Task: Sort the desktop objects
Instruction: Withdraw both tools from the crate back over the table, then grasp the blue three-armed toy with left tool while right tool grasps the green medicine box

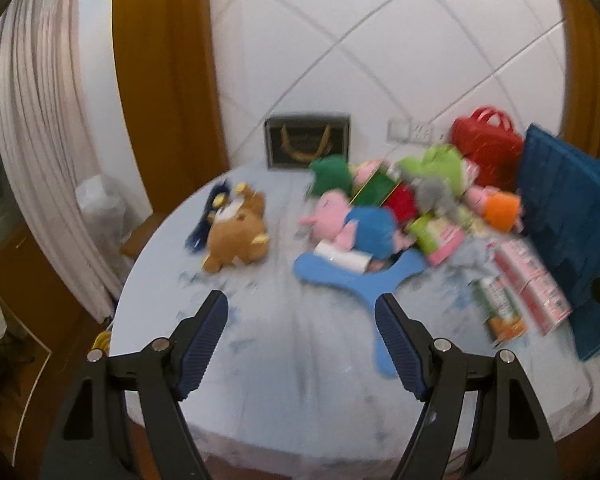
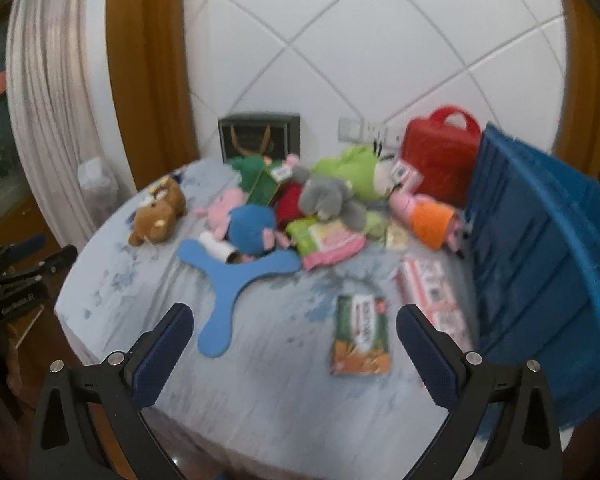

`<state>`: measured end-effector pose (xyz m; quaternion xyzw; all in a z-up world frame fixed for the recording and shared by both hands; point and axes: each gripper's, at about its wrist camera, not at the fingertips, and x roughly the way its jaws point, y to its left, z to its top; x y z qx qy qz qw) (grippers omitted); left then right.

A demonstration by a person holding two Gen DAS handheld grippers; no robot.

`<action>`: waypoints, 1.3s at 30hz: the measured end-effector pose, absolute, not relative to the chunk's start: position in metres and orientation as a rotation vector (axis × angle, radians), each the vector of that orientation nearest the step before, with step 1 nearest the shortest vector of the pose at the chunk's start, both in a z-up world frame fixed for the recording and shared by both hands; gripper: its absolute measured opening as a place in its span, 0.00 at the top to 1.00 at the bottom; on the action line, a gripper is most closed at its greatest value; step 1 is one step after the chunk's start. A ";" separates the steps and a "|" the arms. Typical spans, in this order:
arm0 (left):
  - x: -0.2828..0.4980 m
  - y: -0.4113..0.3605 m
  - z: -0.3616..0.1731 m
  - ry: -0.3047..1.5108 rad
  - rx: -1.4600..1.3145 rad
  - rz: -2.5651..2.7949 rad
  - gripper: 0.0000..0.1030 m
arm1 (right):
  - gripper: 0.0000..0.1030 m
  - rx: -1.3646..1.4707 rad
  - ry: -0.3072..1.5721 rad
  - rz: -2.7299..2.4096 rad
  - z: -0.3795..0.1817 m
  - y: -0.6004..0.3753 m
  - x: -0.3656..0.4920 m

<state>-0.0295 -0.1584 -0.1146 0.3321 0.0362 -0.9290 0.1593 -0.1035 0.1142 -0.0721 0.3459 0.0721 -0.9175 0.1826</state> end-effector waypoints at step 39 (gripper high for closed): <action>-0.275 -0.108 -0.322 0.147 1.577 -2.460 0.27 | 0.00 1.711 0.096 -2.411 -0.289 0.176 -0.295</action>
